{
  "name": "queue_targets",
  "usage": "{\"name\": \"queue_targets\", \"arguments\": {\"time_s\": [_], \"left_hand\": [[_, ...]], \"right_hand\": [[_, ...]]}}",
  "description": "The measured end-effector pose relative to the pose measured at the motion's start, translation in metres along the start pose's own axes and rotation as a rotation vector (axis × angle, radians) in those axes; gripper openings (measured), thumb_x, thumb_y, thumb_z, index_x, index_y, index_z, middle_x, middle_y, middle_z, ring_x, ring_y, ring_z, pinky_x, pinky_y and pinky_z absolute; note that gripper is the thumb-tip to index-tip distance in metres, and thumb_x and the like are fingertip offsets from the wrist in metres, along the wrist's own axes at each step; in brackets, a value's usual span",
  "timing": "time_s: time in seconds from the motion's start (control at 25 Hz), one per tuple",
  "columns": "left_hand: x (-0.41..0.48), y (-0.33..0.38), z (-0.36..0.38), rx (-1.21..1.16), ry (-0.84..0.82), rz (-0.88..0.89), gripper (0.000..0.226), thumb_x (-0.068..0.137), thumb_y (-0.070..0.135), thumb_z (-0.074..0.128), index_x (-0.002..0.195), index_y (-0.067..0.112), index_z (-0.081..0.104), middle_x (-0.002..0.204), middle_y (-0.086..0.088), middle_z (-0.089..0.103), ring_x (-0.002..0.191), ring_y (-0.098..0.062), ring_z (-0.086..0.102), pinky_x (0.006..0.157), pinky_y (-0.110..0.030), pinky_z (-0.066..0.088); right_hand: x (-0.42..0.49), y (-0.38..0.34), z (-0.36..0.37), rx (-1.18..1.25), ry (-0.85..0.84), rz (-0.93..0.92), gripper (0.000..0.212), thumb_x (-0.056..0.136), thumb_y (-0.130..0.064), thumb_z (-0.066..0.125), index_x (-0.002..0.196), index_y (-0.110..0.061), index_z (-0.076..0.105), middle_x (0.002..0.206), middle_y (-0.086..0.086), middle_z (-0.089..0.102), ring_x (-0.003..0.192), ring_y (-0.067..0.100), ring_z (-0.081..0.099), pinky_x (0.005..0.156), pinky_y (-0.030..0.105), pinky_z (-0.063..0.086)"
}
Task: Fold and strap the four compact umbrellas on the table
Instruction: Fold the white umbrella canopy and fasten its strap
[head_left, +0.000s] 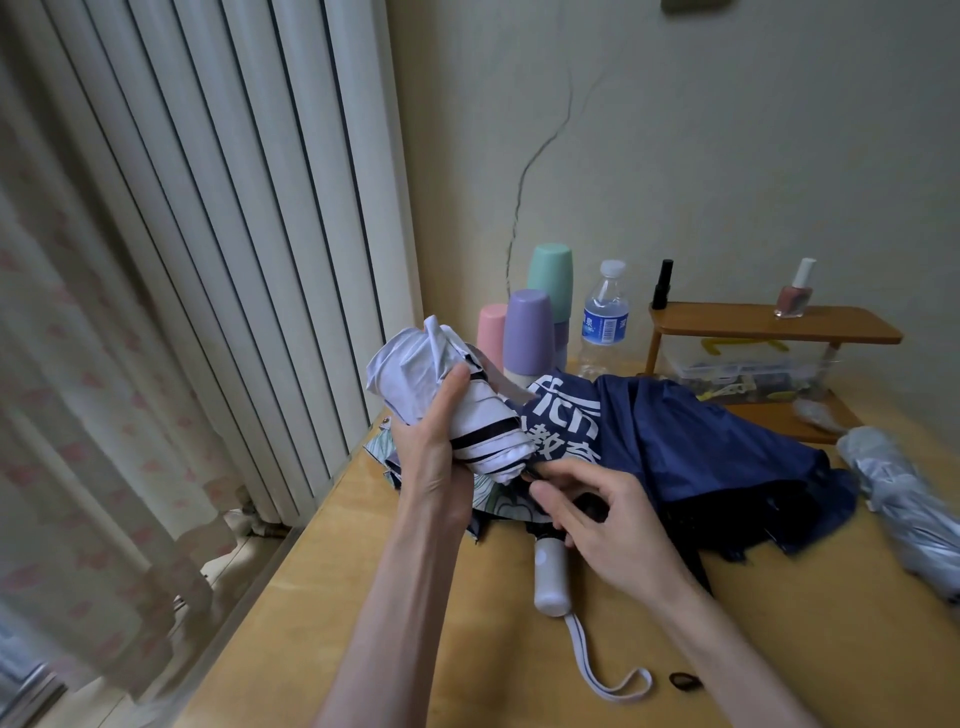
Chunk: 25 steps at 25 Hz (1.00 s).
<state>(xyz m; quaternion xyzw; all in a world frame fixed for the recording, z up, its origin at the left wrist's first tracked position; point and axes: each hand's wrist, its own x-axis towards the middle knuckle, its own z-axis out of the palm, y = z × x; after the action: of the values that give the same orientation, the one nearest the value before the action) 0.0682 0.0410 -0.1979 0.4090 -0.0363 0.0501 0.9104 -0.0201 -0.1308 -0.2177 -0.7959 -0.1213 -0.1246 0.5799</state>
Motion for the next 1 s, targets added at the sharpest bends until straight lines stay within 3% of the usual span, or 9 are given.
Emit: {"name": "queue_targets", "arguments": {"time_s": [0.12,0.24,0.36,0.44,0.56,0.6,0.68,0.84,1.0], "left_hand": [[0.000,0.005,-0.001,0.004,-0.048,0.011,0.090,0.071,0.039,0.096,0.144,0.002,0.059,0.135,-0.021,0.067,0.116,-0.034,0.068,0.105,-0.050,0.055],[-0.007,0.010,0.000,-0.007,-0.153,-0.026,0.100,0.069,0.048,0.096,0.147,0.001,0.056,0.127,-0.017,0.065,0.112,-0.028,0.065,0.097,-0.045,0.054],[-0.010,0.010,0.002,-0.054,-0.143,-0.064,0.101,0.063,0.048,0.097,0.144,0.003,0.058,0.120,-0.016,0.067,0.104,-0.028,0.067,0.089,-0.041,0.057],[-0.007,0.007,0.001,-0.074,-0.070,-0.080,0.093,0.067,0.044,0.096,0.142,0.003,0.059,0.118,-0.017,0.067,0.104,-0.032,0.065,0.090,-0.044,0.057],[0.001,0.002,-0.004,-0.028,0.035,-0.066,0.100,0.071,0.042,0.096,0.149,-0.001,0.051,0.122,-0.021,0.067,0.106,-0.037,0.065,0.089,-0.046,0.057],[0.001,0.002,-0.004,-0.021,0.050,-0.057,0.099,0.071,0.041,0.096,0.149,-0.001,0.052,0.122,-0.021,0.067,0.106,-0.036,0.065,0.088,-0.046,0.057],[-0.001,0.005,-0.005,-0.023,-0.003,-0.055,0.091,0.075,0.043,0.094,0.146,0.000,0.056,0.121,-0.018,0.067,0.105,-0.033,0.066,0.089,-0.045,0.056],[-0.014,0.016,-0.001,-0.043,-0.205,-0.138,0.062,0.071,0.055,0.086,0.117,0.014,0.076,0.104,-0.005,0.072,0.089,-0.020,0.068,0.082,-0.034,0.055],[-0.016,0.016,0.000,0.035,-0.234,-0.165,0.081,0.050,0.065,0.096,0.113,0.016,0.077,0.098,-0.005,0.073,0.084,-0.018,0.069,0.075,-0.030,0.057]], "right_hand": [[-0.002,0.001,0.008,0.046,0.051,-0.065,0.011,0.101,-0.024,0.068,0.101,-0.020,0.078,0.066,-0.003,0.062,0.064,0.009,0.058,0.060,0.023,0.049],[-0.001,-0.004,0.000,0.415,-0.092,0.214,0.015,0.097,-0.019,0.071,0.100,-0.006,0.079,0.062,0.007,0.051,0.057,0.013,0.046,0.046,0.022,0.033],[0.000,-0.005,-0.009,0.699,-0.246,0.453,0.021,0.091,-0.019,0.072,0.101,-0.001,0.074,0.063,0.009,0.045,0.053,0.014,0.041,0.043,0.024,0.020],[0.000,-0.001,-0.005,0.609,-0.219,0.403,0.017,0.094,-0.018,0.072,0.099,-0.002,0.074,0.068,0.012,0.056,0.057,0.017,0.049,0.044,0.024,0.031],[-0.003,0.008,0.010,0.056,0.058,0.044,0.008,0.098,-0.024,0.073,0.097,-0.019,0.079,0.075,-0.001,0.072,0.069,0.015,0.065,0.061,0.026,0.053],[-0.004,0.012,0.014,-0.059,0.088,-0.053,0.008,0.099,-0.027,0.071,0.096,-0.024,0.078,0.071,-0.003,0.070,0.067,0.012,0.064,0.063,0.027,0.053],[-0.006,0.012,0.018,-0.022,0.029,-0.092,0.017,0.102,-0.030,0.065,0.092,-0.022,0.077,0.061,0.004,0.061,0.058,0.013,0.055,0.057,0.027,0.047],[-0.004,-0.003,0.007,0.397,-0.187,0.215,0.026,0.100,-0.030,0.066,0.099,-0.008,0.081,0.058,0.014,0.050,0.053,0.020,0.043,0.047,0.028,0.035],[-0.004,-0.003,0.008,0.625,-0.278,0.428,0.034,0.095,-0.029,0.068,0.106,0.002,0.077,0.058,0.010,0.044,0.052,0.016,0.040,0.046,0.026,0.031]]}}
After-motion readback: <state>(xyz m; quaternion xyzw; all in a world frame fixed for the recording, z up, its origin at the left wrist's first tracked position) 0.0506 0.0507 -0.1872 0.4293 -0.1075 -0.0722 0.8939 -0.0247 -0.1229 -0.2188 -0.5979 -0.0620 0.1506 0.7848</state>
